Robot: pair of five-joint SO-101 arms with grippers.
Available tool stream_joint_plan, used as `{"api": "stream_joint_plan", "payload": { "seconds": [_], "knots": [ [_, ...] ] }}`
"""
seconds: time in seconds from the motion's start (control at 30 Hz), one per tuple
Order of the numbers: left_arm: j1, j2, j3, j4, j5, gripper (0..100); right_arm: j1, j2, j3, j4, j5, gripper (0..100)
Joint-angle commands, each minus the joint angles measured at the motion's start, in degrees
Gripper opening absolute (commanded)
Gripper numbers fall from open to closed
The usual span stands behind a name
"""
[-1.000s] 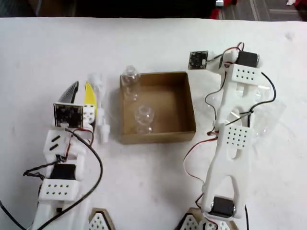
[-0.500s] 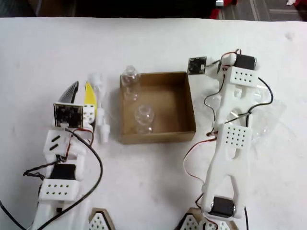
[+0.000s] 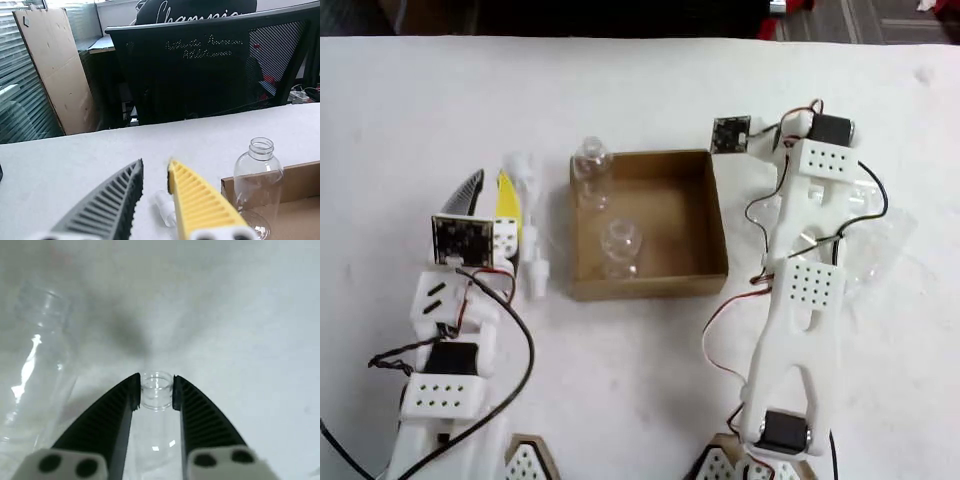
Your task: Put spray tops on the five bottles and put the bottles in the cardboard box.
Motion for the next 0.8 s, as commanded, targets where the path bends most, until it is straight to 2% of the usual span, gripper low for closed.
{"api": "stream_joint_plan", "payload": {
  "seconds": [0.0,0.17,0.47,0.63,0.77],
  "knots": [
    [-0.13,0.13,-0.97,-1.85,-0.53,8,-0.04,-1.1,-2.64,-1.27,0.26,2.0],
    [-0.04,0.13,-0.97,-1.85,-0.53,8,-1.54,-1.54,-6.95,-0.92,-0.97,1.6],
    [0.48,0.13,-0.97,-1.85,-0.62,8,-6.46,-14.99,-6.33,-0.92,-14.42,1.6],
    [0.48,0.13,-0.97,-1.85,-0.62,8,-7.87,-24.22,-6.42,-0.84,-24.35,1.6],
    [0.48,0.13,-0.97,-1.85,-0.53,8,-9.19,-33.19,-6.33,-0.75,-35.16,1.6]
  ]
}}
